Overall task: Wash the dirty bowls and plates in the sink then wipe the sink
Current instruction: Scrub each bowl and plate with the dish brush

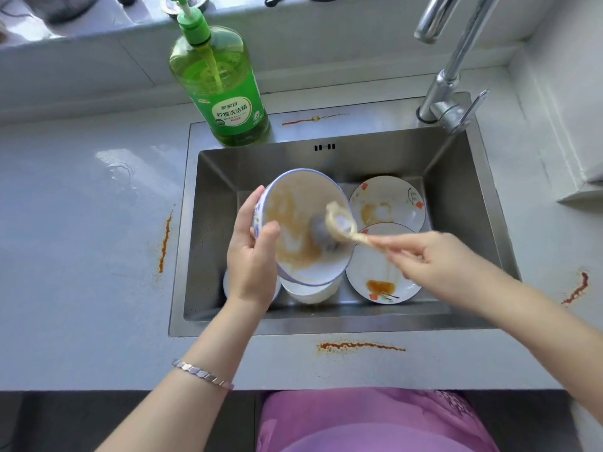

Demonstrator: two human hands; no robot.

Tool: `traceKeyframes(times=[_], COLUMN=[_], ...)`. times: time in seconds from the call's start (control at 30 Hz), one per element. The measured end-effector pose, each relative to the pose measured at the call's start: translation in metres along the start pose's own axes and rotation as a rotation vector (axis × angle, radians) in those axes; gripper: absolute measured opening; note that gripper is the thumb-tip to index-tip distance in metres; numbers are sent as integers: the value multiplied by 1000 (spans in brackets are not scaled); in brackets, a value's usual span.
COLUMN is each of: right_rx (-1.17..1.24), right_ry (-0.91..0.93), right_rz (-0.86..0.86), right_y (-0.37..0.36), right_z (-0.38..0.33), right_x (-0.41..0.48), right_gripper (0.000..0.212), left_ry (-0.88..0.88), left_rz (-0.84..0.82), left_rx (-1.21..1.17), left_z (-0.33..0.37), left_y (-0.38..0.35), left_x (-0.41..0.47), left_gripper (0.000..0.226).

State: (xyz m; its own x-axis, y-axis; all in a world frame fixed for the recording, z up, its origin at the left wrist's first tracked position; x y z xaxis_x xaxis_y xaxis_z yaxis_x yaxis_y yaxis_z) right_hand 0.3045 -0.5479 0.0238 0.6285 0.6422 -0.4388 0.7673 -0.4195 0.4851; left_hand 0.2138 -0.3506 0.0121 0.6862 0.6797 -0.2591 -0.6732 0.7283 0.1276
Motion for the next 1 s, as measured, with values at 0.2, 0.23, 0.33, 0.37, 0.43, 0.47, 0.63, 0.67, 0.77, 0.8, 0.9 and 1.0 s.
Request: traceKeyframes(times=[0.2,0.23,0.33,0.37,0.43,0.47,0.63,0.67,0.77,0.8,0.9,1.0], right_rx=[257,294,151,72,-19,-20,272,285,151,111,156,202], right_ry=[-85,-117,-131,-129,-117,-108,-191,-212,-206,-193,-155,-153], right_rz=[-378,-430,-509,-502,-483,-481,-590,-607,-550,-515,-506,-513], right_y=[-39,-38,-27,-24,-24,-28,-51,-50,-43,-42,-51,-49], right_z=[-12,-8,9,14,19,18,10,14,28,27,16,15], right_x=[-5,-6,-4,-2,4,7,2,-2,-1,0,1,-3], right_gripper=[32,32,30,30,31,31,30,31,31,30,29,30], left_ry=[30,50,117,142,178,183,203,213,208,205,201,205], left_rz=[-90,-101,-159,-185,-227,-232,-219,-217,-217,-217,-232,-225], left_rx=[168,177,258,314,392,404,465,473,521,528,531,521], left_z=[0,0,-1,-3,-8,-9,-10,-9,-5,-4,-5,-4], left_y=[-1,1,11,12,8,5,0,3,10,8,-1,2], left_x=[1,2,7,8,7,5,3,5,10,9,3,5], left_gripper=[41,42,40,39,38,38,42,40,35,34,36,36])
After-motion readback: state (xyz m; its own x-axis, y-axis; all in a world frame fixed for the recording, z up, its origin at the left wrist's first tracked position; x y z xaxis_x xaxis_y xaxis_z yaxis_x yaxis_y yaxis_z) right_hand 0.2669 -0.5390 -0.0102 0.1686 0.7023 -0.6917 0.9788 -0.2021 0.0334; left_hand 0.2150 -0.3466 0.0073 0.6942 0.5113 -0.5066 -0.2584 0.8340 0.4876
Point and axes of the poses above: each hand's wrist, its own x-axis towards the middle knuckle, its own y-axis out of the back of the hand, z = x × y, the point moved 6 cm from there along x, towards the middle knuckle, and after that the axes turned 3 degrees about y, right-handed, at the moved point
